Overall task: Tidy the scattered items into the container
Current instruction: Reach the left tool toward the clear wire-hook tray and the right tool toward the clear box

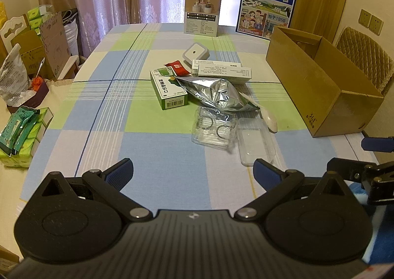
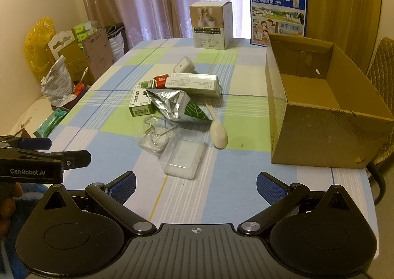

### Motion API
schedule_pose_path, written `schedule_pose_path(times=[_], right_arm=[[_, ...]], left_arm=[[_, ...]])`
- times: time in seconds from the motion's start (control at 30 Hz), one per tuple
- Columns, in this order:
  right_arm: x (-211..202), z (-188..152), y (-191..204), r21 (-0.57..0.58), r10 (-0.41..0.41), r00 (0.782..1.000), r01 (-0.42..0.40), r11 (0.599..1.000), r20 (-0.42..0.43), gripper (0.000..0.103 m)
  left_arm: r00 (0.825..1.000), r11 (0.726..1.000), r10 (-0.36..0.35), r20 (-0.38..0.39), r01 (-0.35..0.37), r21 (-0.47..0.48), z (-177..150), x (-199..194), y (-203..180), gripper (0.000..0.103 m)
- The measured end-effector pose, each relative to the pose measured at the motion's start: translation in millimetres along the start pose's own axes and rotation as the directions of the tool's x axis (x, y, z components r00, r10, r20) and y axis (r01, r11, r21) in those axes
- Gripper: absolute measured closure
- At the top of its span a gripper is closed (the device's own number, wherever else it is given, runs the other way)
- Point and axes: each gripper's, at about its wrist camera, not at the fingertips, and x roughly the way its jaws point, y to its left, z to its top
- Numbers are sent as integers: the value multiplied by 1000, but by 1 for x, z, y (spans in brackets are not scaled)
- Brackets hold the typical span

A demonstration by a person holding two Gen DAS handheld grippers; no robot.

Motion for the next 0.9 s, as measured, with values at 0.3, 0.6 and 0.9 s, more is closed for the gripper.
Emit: schedule_pose_path(times=[0.3, 0.6, 0.9], right_arm=[[2, 1, -3, 6, -8, 1000, 8, 1000, -21, 2], [16, 9, -1, 18, -1, 996, 3, 1000, -87, 2], [50, 23, 16, 3, 4, 992, -4, 1000, -123, 2]], left_arm=[[1000, 999, -24, -14, 23, -23, 3, -1, 5, 1], [999, 997, -44, -30, 46, 56, 16, 2, 6, 1], [1000, 993, -19, 0, 19, 114, 44, 27, 27, 1]])
